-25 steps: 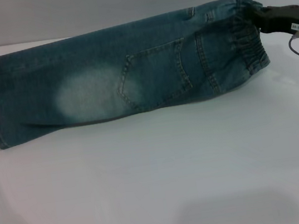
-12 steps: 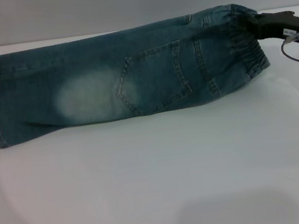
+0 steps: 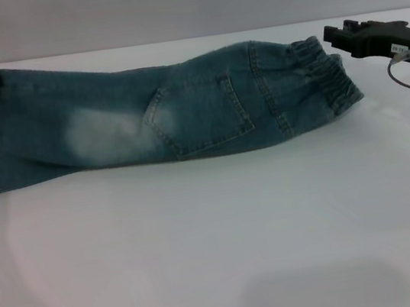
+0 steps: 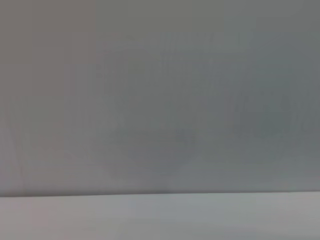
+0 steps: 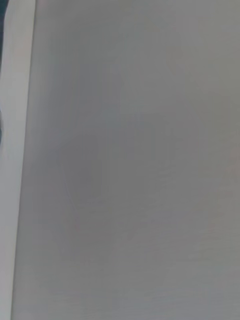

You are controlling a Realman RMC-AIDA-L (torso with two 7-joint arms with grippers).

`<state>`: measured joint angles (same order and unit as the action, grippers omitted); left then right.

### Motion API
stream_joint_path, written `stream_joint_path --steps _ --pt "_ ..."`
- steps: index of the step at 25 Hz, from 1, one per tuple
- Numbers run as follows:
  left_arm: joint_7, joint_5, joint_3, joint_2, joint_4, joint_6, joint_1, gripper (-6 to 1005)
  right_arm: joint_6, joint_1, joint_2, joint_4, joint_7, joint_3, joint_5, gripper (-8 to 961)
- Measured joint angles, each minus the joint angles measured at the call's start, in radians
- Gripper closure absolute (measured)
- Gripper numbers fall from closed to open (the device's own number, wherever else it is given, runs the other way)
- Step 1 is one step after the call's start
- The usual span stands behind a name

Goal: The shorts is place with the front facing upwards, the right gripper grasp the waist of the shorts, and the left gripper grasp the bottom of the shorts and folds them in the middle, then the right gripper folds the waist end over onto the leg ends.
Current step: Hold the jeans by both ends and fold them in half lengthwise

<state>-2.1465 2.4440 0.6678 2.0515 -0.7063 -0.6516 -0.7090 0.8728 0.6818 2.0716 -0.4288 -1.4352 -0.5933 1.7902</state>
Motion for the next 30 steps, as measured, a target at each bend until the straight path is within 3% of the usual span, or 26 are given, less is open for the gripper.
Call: stream_joint_path --steps 5,13,18,25,30 --pt "0.05 -0.033 0.001 0.003 0.008 0.005 -0.001 627 -0.001 -0.003 0.0 0.004 0.004 0.0 0.0 408" --pt "0.069 -0.04 0.029 0.002 0.03 0.002 -0.002 476 0.005 -0.006 0.001 0.008 0.004 0.001 0.0 356" --pt "0.069 -0.037 0.05 -0.003 0.021 -0.029 0.0 264 0.007 -0.007 0.001 0.015 0.006 0.001 0.0 337" --pt "0.065 -0.023 0.101 -0.05 0.008 -0.044 -0.001 192 0.011 -0.01 0.002 0.025 0.007 -0.005 0.0 336" --pt "0.067 -0.001 0.094 -0.061 -0.014 -0.021 0.014 193 0.011 -0.012 0.002 0.028 0.008 0.004 0.0 336"
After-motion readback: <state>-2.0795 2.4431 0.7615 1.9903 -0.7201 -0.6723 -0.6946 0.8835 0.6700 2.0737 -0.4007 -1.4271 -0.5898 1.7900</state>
